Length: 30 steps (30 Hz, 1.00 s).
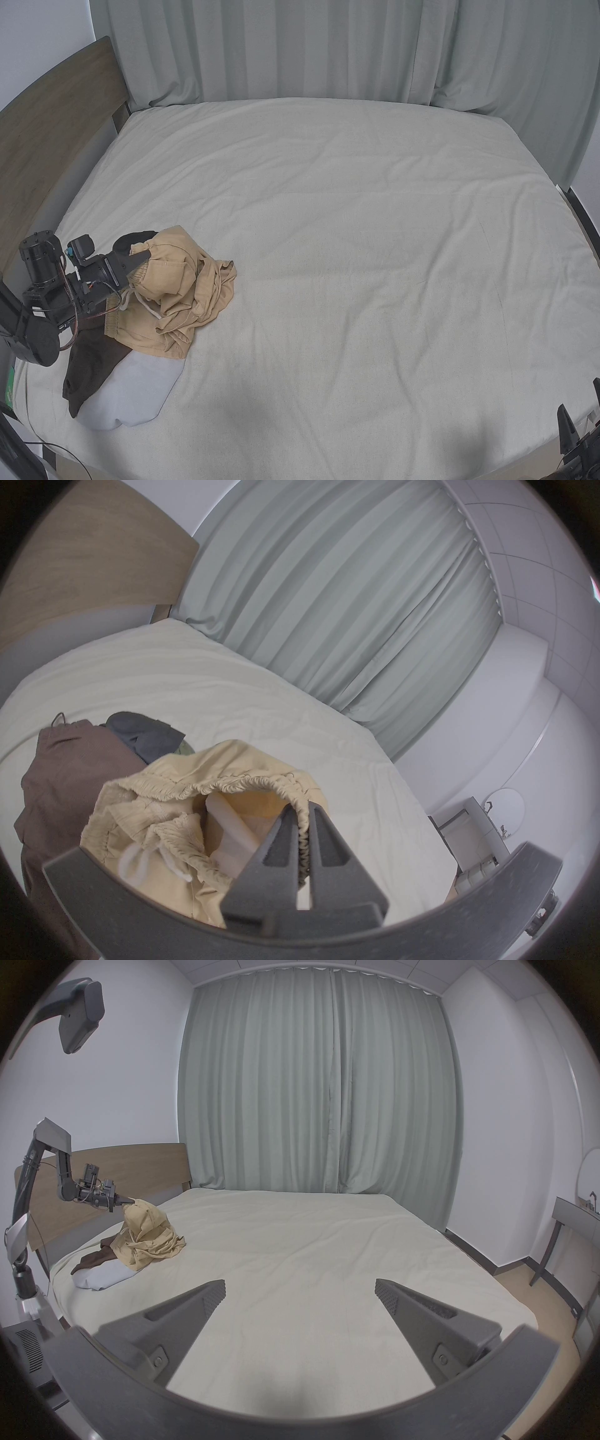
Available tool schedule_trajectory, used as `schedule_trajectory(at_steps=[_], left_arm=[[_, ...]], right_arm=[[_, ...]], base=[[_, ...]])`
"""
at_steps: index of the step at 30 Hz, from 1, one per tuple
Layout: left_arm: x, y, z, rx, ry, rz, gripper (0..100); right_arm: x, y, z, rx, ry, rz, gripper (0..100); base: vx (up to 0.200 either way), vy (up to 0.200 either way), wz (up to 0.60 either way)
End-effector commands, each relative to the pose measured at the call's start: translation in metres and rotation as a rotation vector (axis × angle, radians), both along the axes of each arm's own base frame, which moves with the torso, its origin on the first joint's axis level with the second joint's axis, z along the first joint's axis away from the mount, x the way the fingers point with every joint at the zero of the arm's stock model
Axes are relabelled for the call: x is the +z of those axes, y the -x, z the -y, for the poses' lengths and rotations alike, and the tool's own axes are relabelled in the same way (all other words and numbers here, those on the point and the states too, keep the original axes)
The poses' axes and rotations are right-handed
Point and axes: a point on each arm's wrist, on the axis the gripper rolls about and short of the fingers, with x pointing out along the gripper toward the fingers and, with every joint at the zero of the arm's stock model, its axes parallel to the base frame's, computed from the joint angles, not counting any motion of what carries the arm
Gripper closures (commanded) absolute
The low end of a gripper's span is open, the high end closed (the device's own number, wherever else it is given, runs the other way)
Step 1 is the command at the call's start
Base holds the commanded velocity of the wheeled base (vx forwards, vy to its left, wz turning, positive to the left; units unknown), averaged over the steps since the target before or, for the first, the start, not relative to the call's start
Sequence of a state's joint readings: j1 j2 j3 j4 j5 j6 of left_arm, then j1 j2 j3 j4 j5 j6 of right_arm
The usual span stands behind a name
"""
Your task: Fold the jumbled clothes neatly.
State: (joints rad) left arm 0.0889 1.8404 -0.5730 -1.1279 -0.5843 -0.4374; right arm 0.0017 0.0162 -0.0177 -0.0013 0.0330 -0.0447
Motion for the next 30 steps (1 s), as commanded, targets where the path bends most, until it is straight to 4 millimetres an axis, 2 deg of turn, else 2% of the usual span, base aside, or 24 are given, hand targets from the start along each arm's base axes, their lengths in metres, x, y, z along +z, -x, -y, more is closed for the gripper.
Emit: schedule_trajectory(at_steps=[1,17,30], left_arm=[[0.008,0.005,0.006,-0.02,-0.006,0.035,100],[0.002,0.013,0.026,-0.076,0.007,0.064,100],[0.004,0.037,0.051,-0.054,0.287,0.057,100]], right_arm=[[-0.005,0.0,0.0,0.001,0.0,-0.004,0],[-0.005,0.0,0.0,0.001,0.0,-0.004,0],[-0.005,0.0,0.0,0.001,0.0,-0.004,0]], base=[[0.0,0.0,0.0],[0.0,0.0,0.0],[0.0,0.0,0.0]])
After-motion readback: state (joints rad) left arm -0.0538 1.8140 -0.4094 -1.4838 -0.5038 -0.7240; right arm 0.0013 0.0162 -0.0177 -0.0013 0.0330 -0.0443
